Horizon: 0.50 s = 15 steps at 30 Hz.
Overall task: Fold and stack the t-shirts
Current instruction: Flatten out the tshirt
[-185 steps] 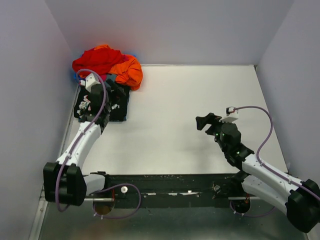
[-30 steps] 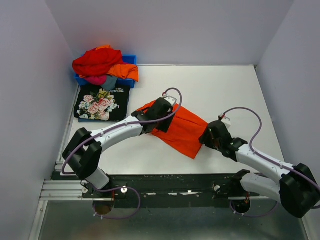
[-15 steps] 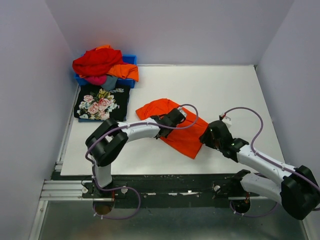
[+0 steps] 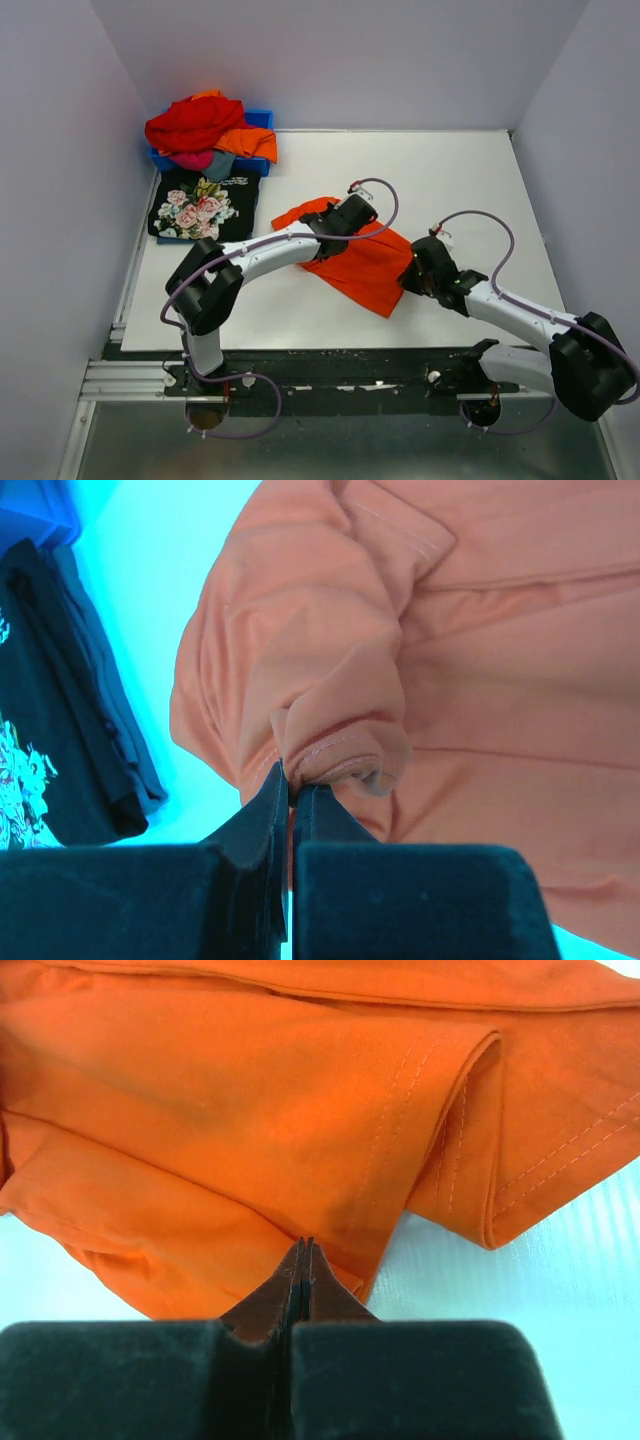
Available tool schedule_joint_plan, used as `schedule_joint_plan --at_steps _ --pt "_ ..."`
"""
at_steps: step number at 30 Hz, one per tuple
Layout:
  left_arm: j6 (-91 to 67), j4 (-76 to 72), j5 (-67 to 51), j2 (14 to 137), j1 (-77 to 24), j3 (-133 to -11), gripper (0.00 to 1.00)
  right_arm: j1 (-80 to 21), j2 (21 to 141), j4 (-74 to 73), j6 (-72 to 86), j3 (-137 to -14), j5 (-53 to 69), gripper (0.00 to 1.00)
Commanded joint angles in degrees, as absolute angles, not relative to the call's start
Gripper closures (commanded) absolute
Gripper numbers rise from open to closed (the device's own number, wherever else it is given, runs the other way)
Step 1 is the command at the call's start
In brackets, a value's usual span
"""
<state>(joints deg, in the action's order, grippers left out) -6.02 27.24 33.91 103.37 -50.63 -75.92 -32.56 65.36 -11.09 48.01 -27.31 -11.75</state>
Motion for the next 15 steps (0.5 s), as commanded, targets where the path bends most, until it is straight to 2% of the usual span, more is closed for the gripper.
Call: schedule_joint_plan --at_steps 1,2,4,6,7,8,10,15 --pt "-10.71 30.85 37.10 100.03 -47.82 -78.40 1.00 -32.43 65.13 -11.16 47.73 -29.35 -11.42 0.97" --pt "-11.51 30.68 36.31 99.32 -47.03 -78.49 1.00 -32.43 64.69 -12.03 47.55 -29.79 -11.86 0.96" --pt "-12.48 30.94 34.99 98.27 -45.80 -78.57 1.00 -32.43 63.55 -14.40 47.46 -30.23 -13.00 0.85" --pt "-12.83 31.20 35.07 97.74 -45.27 -79.01 1.00 -32.43 62.15 -16.25 47.90 -29.45 -13.88 0.58" --pt "-12.92 31.46 35.33 97.65 -45.09 -79.10 1.00 -32.43 61.18 -16.61 48.25 -28.57 -13.97 0.49" --pt "-13.27 31.73 35.94 97.56 -45.00 -79.19 1.00 -32.43 60.30 -16.61 48.43 -27.87 -13.63 0.43" --pt "-13.97 32.17 36.56 97.56 -44.91 -79.10 1.00 -32.43 58.89 -16.44 49.04 -26.37 -12.40 0.39" --pt "-15.99 31.55 35.69 96.51 -43.86 -78.22 1.00 -32.43 59.76 -12.06 48.26 -24.44 -6.69 0.44"
